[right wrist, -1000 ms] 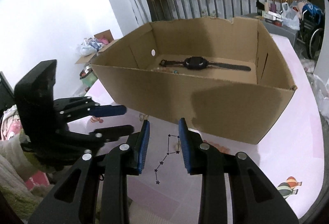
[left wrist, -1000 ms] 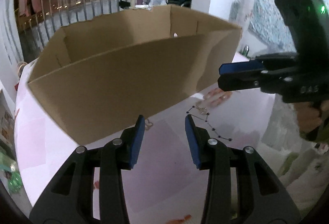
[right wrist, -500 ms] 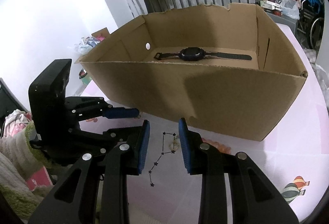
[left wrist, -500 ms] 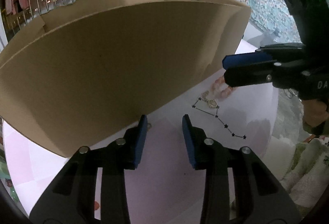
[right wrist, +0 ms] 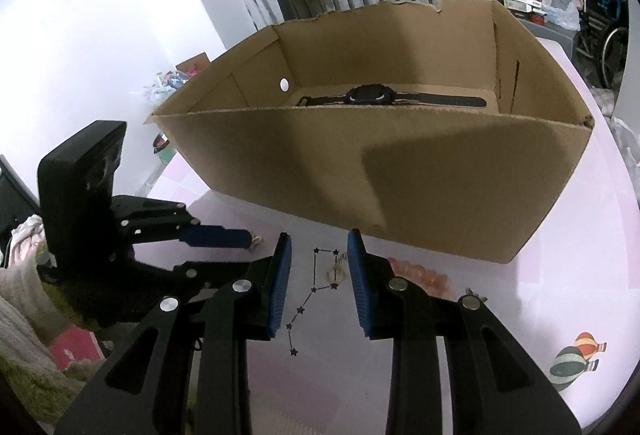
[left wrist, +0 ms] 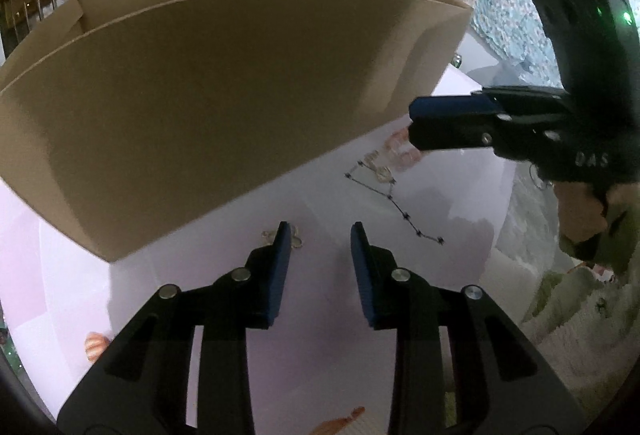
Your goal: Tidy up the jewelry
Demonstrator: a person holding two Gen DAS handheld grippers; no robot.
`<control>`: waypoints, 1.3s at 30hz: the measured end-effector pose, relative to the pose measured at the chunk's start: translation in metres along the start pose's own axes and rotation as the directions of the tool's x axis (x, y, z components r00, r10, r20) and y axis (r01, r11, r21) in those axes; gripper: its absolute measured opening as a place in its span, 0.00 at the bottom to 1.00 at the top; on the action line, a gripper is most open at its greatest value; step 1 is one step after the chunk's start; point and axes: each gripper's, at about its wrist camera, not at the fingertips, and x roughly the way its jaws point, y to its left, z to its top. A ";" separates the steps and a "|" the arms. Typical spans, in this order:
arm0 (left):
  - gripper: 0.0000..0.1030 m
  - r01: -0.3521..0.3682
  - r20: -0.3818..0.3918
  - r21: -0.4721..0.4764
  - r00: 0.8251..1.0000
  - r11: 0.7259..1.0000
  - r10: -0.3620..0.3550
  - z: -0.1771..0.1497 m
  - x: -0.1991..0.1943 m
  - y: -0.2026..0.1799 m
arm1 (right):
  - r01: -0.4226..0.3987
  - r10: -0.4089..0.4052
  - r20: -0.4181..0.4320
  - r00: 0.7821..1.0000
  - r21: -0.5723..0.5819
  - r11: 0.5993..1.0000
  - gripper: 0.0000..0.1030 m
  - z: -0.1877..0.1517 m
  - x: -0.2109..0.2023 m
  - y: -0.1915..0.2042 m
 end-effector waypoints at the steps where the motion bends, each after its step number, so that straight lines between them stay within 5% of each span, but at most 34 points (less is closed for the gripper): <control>1: 0.28 -0.001 -0.001 -0.001 1.000 1.000 0.001 -0.002 -0.001 -0.001 | 0.001 -0.001 -0.002 1.000 0.001 1.000 0.28 -0.001 -0.001 0.000; 18: 0.28 -0.081 0.075 -0.097 0.993 0.992 0.089 -0.013 -0.017 0.004 | -0.011 0.012 -0.057 0.998 0.029 1.000 0.28 -0.018 0.002 -0.002; 39: 0.28 0.003 0.077 -0.189 0.997 0.982 0.012 -0.016 -0.005 -0.007 | 0.044 -0.038 -0.081 0.996 0.065 0.997 0.28 -0.015 0.026 -0.008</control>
